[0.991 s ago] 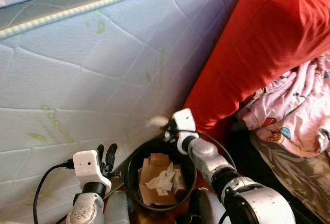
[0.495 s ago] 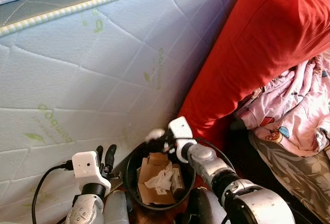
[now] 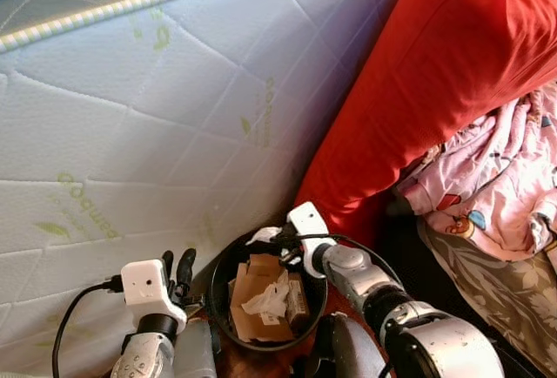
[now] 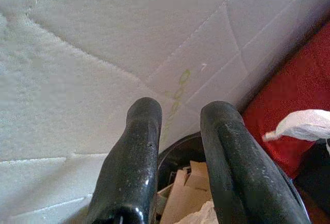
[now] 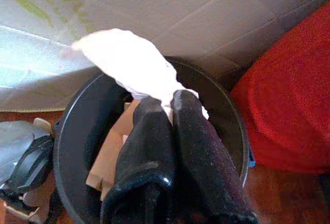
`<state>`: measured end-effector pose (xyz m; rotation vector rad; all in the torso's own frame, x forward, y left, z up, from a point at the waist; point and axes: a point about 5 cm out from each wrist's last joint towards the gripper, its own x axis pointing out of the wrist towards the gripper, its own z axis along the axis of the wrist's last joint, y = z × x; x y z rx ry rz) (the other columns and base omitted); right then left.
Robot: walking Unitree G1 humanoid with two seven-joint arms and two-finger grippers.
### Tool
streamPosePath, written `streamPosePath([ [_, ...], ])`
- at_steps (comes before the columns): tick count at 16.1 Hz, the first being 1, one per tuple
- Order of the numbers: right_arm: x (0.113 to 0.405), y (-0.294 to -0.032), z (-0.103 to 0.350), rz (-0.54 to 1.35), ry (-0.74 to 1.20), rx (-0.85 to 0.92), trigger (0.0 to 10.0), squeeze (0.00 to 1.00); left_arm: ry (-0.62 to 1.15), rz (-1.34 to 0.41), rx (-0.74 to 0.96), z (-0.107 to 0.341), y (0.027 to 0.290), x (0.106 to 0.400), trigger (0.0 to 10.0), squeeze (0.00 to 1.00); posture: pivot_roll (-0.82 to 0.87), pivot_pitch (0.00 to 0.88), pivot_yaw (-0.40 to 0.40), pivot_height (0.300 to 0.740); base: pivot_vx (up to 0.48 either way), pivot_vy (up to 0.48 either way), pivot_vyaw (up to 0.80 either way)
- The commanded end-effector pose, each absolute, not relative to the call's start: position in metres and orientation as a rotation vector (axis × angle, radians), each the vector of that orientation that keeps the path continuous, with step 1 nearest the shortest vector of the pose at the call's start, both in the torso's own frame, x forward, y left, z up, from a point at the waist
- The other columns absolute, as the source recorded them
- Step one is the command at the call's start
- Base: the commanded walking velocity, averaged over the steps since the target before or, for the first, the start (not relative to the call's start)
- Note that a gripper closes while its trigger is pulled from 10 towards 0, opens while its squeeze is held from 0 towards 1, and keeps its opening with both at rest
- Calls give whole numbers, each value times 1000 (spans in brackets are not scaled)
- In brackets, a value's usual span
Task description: Clean up the room
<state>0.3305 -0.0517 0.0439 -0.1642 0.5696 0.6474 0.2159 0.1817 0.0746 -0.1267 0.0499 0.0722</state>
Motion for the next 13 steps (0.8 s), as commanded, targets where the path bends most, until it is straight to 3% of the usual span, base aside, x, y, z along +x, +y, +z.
streamPosePath([
  [1, 328, -31, 49, 699, 573, -159, 10000, 51, 58, 75, -133, 75, 181, 214, 10000, 0, 280, 205, -124, 617, 0, 0, 0],
  [2, 328, -27, 50, 704, 569, -156, 10000, 51, 58, 75, -133, 75, 181, 214, 10000, 0, 280, 205, -124, 617, 0, 0, 0],
  [3, 328, -19, 54, 713, 562, -139, 10000, 957, 59, 75, -135, 75, 180, 214, 10000, 0, 282, 206, -125, 617, 0, 0, 0],
  [4, 328, -15, 56, 717, 561, -135, 10000, 1000, 60, 75, -134, 74, 180, 214, 10000, 0, 282, 206, -125, 617, 0, 0, 0],
  [7, 327, -11, 57, 727, 562, -128, 10000, 1000, 60, 78, -133, 74, 181, 213, 10000, 0, 283, 206, -127, 617, 0, 0, 0],
  [8, 328, -24, 51, 712, 575, -131, 10000, 1000, 59, 78, -132, 75, 181, 213, 10000, 0, 283, 207, -128, 617, 0, 0, 0],
  [13, 327, -28, 48, 698, 595, -157, 10000, 1000, 62, 77, -133, 74, 181, 213, 10000, 0, 283, 207, -127, 617, 0, 0, 0],
])
